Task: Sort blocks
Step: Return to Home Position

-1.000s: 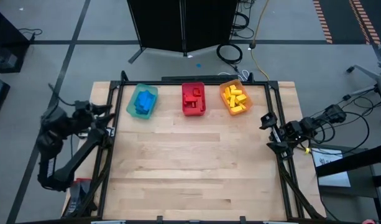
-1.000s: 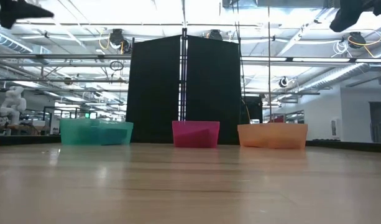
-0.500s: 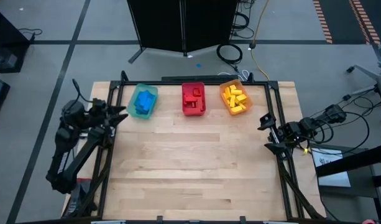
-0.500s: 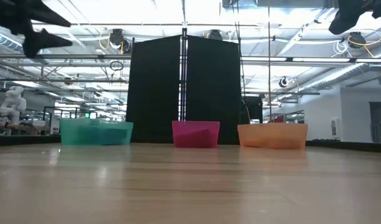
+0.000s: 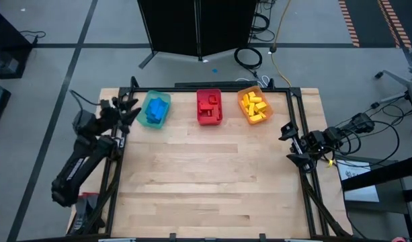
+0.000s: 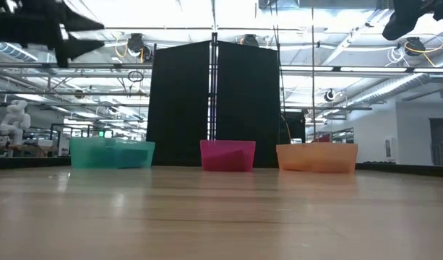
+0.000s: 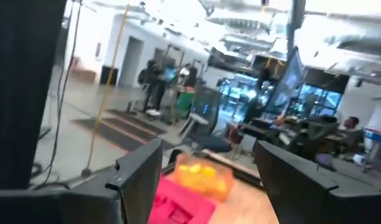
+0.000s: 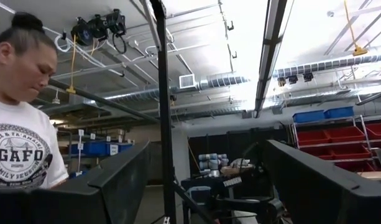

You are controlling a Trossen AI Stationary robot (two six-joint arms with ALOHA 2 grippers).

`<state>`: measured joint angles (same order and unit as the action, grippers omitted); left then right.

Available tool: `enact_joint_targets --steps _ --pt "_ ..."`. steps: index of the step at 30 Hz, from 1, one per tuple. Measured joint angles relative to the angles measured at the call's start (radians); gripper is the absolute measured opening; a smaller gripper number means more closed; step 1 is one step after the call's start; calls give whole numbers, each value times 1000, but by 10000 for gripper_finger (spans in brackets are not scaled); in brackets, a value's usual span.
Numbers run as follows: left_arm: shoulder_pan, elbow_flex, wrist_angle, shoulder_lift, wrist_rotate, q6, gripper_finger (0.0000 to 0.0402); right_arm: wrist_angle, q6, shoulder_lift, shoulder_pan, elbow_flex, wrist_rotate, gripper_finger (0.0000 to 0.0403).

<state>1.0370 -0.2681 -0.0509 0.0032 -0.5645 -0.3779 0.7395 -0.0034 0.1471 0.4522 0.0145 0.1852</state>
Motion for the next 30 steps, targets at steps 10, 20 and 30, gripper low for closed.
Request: enact_joint_targets --steps 10,20,30 --pt "-261 217 143 0 181 18 263 17 24 0 0 0 -2 309" --pt "-672 261 184 2 430 100 263 -99 3 0 0 0 -1 309" --pt "-1029 261 170 2 798 133 263 -385 160 1 -2 0 210 309"
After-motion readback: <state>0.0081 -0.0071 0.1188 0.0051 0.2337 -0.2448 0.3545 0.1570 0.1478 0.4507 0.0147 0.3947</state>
